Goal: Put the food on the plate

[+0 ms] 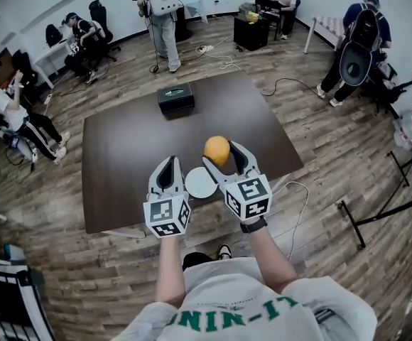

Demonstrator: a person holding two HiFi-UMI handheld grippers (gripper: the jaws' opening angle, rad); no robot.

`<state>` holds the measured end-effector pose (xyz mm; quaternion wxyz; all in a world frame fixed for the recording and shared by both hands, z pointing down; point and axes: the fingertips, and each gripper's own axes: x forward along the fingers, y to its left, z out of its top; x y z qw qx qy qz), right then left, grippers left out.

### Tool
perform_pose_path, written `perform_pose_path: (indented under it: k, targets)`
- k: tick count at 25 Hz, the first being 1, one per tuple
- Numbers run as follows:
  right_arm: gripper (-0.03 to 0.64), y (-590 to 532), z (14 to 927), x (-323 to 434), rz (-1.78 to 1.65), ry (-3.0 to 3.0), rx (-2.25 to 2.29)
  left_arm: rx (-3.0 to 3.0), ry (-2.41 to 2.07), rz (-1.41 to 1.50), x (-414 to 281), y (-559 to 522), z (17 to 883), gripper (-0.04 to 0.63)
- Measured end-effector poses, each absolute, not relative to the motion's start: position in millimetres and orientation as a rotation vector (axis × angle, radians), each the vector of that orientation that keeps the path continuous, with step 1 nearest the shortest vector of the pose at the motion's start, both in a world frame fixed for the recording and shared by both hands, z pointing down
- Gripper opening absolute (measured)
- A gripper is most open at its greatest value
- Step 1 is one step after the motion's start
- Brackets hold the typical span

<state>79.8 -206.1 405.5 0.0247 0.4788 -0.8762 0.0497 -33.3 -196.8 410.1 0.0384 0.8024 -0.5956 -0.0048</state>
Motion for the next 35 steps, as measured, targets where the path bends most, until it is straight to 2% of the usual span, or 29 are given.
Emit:
perform_pose_path:
  k: [8,14,22,35]
  targets:
    - [0.334,-264.7,432.2,76.9,0.239,-2.748,1.428,2.454,-1.844,0.123,-33.3,-249.2,433.4,0.012]
    - [0.334,-319.5,454.6,63.8,0.243,-2.620,1.485,2.457,-1.790,-0.028,-48.9,-296.4,444.9,0.012]
    - [0.333,-372.5,500.5,37.5,0.318,-2.522,1.428,2.435,-1.806,0.022,-77.4,-350.4,465.6,0.012]
    - [0.331,-389.5,604.6,14.0,0.537,-2.373,1.293,2.364,-1.755,0.062,-107.9,-382.9,505.5,0.012]
